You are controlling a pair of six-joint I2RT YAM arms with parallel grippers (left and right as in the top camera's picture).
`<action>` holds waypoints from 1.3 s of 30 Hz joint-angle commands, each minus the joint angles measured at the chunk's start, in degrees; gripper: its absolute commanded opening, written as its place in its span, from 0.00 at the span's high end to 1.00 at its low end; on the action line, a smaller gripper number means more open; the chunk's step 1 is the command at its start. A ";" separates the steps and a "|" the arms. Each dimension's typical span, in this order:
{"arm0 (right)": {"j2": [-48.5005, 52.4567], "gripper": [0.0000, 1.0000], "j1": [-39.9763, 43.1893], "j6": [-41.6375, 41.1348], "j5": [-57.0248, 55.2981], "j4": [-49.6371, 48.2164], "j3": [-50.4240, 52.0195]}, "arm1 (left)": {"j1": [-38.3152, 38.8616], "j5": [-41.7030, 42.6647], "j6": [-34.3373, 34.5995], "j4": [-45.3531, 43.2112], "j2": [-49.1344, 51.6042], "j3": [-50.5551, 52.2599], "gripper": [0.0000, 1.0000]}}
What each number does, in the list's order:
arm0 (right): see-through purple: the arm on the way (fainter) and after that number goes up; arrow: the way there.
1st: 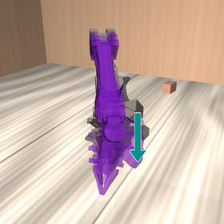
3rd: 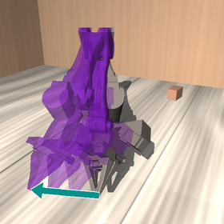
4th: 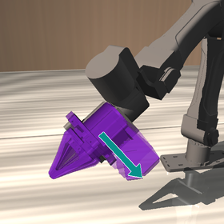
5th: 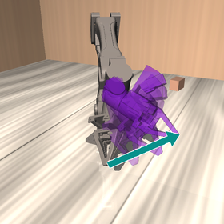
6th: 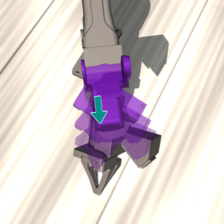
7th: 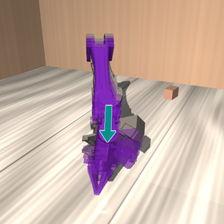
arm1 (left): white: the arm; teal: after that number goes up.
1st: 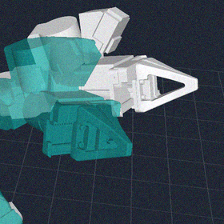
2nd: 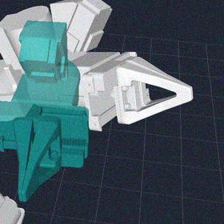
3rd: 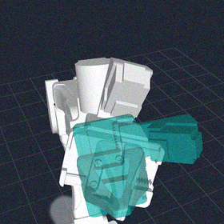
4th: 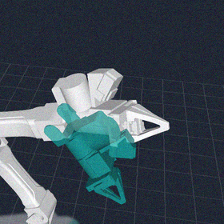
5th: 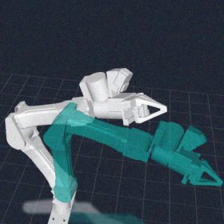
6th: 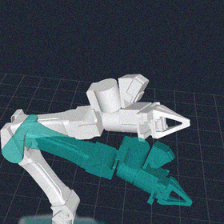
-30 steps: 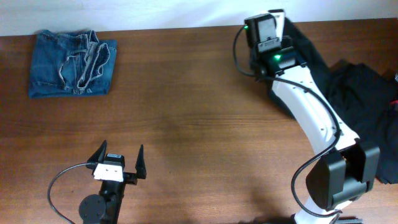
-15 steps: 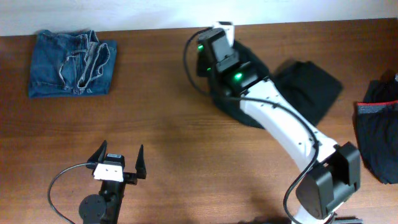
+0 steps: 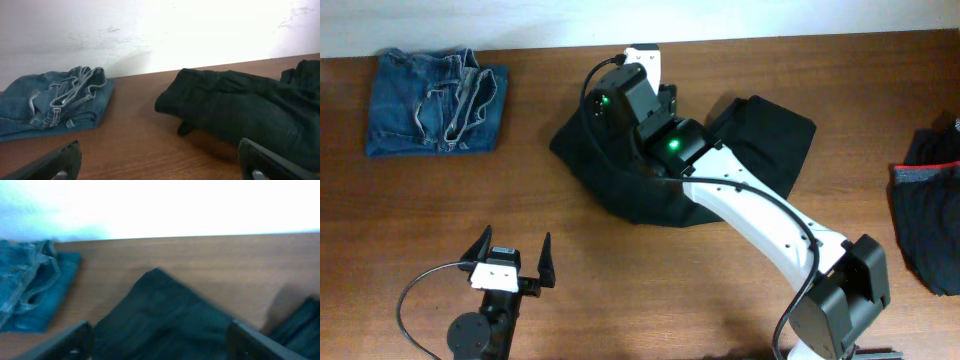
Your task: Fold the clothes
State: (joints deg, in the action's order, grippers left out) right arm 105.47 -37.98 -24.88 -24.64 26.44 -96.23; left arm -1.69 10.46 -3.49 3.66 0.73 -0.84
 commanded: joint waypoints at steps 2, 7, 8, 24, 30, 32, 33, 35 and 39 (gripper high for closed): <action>-4.07 0.02 3.69 8.79 -5.90 1.22 -1.42 | -0.35 -0.37 -0.50 0.04 -0.37 0.31 0.01; -5.01 0.01 10.88 10.75 -4.15 8.68 -1.40 | -0.35 -0.37 -0.50 0.04 -0.37 0.31 0.01; -4.74 0.01 13.03 10.75 -1.62 10.84 -1.40 | -0.35 -0.37 -0.50 0.04 -0.37 0.31 0.01; 8.70 0.01 26.75 27.41 45.81 8.26 -1.38 | -0.35 -0.37 -0.50 0.04 -0.37 0.31 0.01; 14.91 0.00 26.75 27.63 45.66 1.81 -1.40 | -0.35 0.94 -0.44 0.04 -0.37 0.28 0.01; 16.96 0.00 26.75 27.67 45.64 -0.44 -1.40 | -0.35 0.94 -0.46 0.04 -0.37 0.28 0.01; 18.47 0.02 26.75 27.71 45.64 -2.01 -1.40 | -0.35 0.92 -0.46 0.04 -0.37 0.28 0.01; 19.67 0.03 26.75 27.71 45.64 -3.06 -1.40 | -0.35 0.92 -0.46 0.04 -0.37 0.28 0.01; 22.16 0.04 26.27 27.69 48.17 -2.95 -1.40 | -0.35 0.92 -0.46 0.04 -0.37 0.28 0.01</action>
State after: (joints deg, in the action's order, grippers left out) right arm 125.60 -11.09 2.17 20.32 23.51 -96.60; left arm -1.69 10.55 -3.49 3.66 0.73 -0.84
